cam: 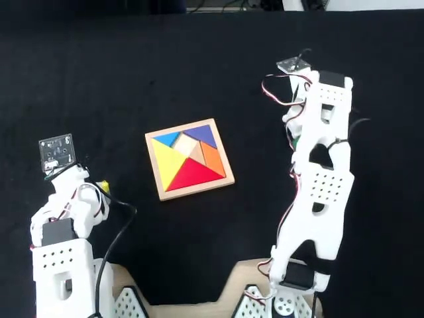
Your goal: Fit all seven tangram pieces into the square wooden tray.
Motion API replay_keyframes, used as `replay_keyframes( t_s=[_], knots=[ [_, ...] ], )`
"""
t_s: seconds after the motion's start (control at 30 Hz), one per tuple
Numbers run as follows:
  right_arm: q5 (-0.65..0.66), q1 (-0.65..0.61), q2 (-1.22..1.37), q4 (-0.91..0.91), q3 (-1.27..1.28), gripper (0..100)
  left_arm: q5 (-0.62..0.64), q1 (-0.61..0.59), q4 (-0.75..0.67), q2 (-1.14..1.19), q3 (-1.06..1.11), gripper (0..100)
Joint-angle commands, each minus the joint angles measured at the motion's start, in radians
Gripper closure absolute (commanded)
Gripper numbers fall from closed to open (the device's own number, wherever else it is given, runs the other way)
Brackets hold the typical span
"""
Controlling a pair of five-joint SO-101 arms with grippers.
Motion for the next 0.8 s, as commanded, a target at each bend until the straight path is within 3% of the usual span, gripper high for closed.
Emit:
replay_keyframes(
  t_s=[0.0,0.2,0.4,0.53,0.77],
  knots=[
    [0.0,-0.005,0.005,0.014,-0.028,98.5,-0.008,-0.002,-0.023,-0.005,-0.004,81],
    [-0.002,-0.02,-0.016,0.035,-0.059,98.8,-0.006,-0.002,-0.023,-0.005,-0.002,81],
    [0.0,-0.107,-0.107,0.233,-0.24,98.7,-0.005,-0.002,-0.023,-0.005,-0.002,81],
    [0.002,-0.204,-0.179,0.249,-0.295,98.7,-0.005,-0.002,-0.023,-0.006,-0.002,81],
    [0.015,-0.486,-0.232,0.249,-0.234,98.7,-0.014,-0.015,-0.077,-0.008,0.058,81]
  ],
)
